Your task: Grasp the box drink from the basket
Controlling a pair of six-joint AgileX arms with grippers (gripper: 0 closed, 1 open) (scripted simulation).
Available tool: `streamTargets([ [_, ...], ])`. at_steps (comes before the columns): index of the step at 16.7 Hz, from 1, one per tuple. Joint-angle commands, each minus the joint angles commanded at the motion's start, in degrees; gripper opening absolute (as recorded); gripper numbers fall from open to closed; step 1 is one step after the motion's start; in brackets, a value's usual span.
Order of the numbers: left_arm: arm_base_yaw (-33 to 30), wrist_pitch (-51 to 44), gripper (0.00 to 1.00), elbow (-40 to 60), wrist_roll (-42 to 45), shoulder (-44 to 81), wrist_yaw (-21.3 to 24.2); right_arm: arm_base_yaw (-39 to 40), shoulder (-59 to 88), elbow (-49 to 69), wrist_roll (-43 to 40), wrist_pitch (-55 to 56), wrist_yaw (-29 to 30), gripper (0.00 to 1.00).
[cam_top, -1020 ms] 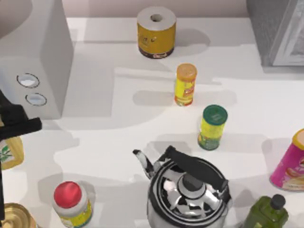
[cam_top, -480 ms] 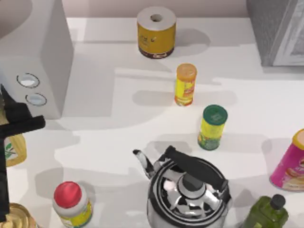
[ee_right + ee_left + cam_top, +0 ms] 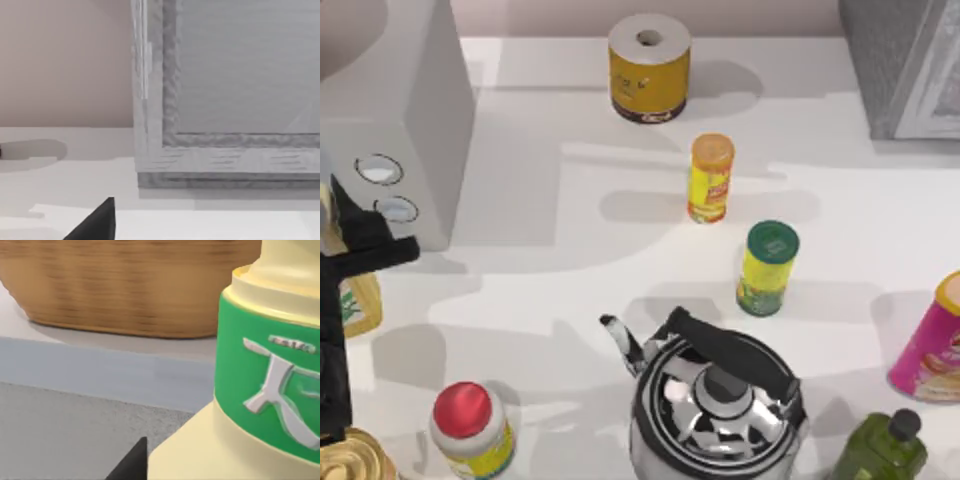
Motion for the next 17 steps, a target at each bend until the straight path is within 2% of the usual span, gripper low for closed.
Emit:
streamTargets([
  [4,1.78,6.84,0.00,-0.27,-0.03,6.44,2.11,0.00,0.00,0.00,0.00,0.00,0.00,1.00],
  [9,1.87,7.18,0.00,-0.28,-0.03,6.75,2.22,0.00,0.00,0.00,0.00,0.00,0.00,1.00],
  [17,1.87,7.18,0.60,-0.28,-0.03,6.75,2.22,0.00,0.00,0.00,0.00,0.00,0.00,1.00],
])
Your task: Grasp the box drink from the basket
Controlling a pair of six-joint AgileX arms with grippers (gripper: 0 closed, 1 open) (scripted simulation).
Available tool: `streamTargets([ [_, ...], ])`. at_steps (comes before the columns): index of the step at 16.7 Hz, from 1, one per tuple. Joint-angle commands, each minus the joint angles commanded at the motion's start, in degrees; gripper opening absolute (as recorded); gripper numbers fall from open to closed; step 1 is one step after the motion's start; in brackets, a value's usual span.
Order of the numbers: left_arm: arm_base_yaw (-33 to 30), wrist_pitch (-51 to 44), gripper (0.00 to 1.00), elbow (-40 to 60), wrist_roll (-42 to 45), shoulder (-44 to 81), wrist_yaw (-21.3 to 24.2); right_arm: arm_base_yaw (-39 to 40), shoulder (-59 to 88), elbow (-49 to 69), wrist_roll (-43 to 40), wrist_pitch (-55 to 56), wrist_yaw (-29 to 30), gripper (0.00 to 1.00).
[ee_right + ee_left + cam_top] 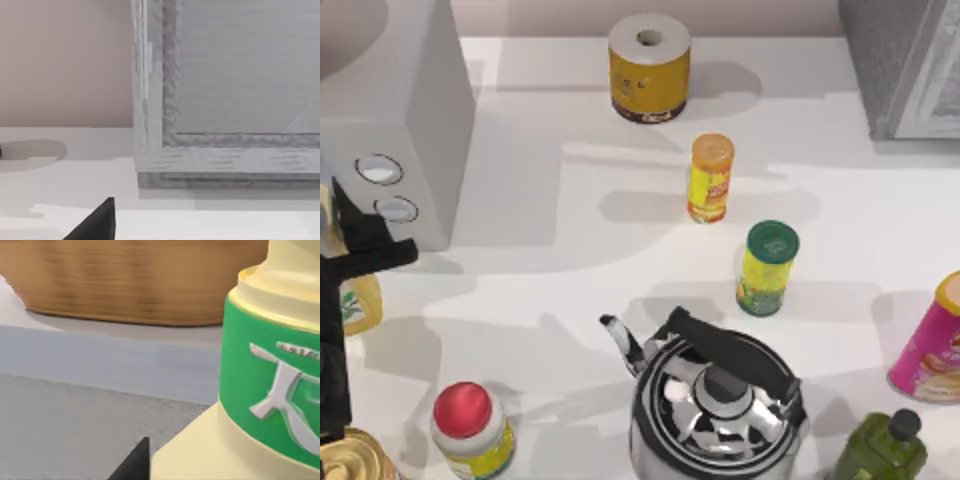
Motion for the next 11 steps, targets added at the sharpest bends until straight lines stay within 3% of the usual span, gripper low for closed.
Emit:
streamTargets([
  [5,0.00,0.00,0.98,0.00,0.00,0.00,0.00,0.00,0.00,0.00,0.00,0.00,0.00,1.00],
  [11,0.00,0.00,1.00,0.00,0.00,0.00,0.00,0.00,0.00,0.00,0.00,0.00,0.00,1.00],
])
